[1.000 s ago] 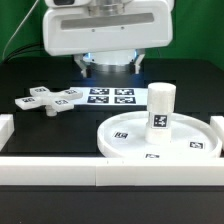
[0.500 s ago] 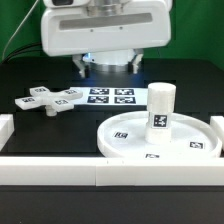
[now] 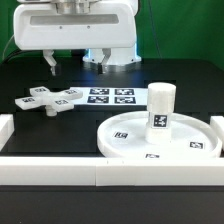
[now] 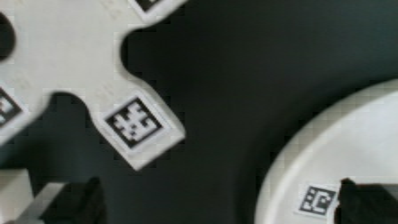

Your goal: Assemble round table

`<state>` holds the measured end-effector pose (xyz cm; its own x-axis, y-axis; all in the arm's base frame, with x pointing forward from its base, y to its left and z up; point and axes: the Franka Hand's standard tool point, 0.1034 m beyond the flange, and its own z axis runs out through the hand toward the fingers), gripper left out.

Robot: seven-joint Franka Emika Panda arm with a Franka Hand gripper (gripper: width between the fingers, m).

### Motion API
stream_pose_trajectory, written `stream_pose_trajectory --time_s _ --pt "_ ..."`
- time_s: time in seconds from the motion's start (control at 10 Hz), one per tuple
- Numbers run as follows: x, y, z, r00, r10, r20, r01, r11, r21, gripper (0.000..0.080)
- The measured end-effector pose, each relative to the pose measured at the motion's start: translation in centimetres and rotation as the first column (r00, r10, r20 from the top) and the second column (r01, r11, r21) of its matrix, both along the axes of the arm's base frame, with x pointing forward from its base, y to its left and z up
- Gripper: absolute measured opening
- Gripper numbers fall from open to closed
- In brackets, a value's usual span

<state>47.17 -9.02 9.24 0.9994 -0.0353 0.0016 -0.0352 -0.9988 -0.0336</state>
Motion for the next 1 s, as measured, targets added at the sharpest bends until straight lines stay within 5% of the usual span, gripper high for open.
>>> stream_pose_trajectory --time_s 0.2,0.6,1.0 --pt "-0.1 -0.1 -0.1 1.000 -0.003 -0.002 0.003 1.000 0.000 0.0648" --pt "-2.0 -5.2 -1.2 0.986 -0.167 -0.012 0.167 0.986 -0.008 0.0648" --pt "-2.1 -5.1 -1.4 0.986 -0.163 -0.017 0.163 0.987 -0.007 0.0648"
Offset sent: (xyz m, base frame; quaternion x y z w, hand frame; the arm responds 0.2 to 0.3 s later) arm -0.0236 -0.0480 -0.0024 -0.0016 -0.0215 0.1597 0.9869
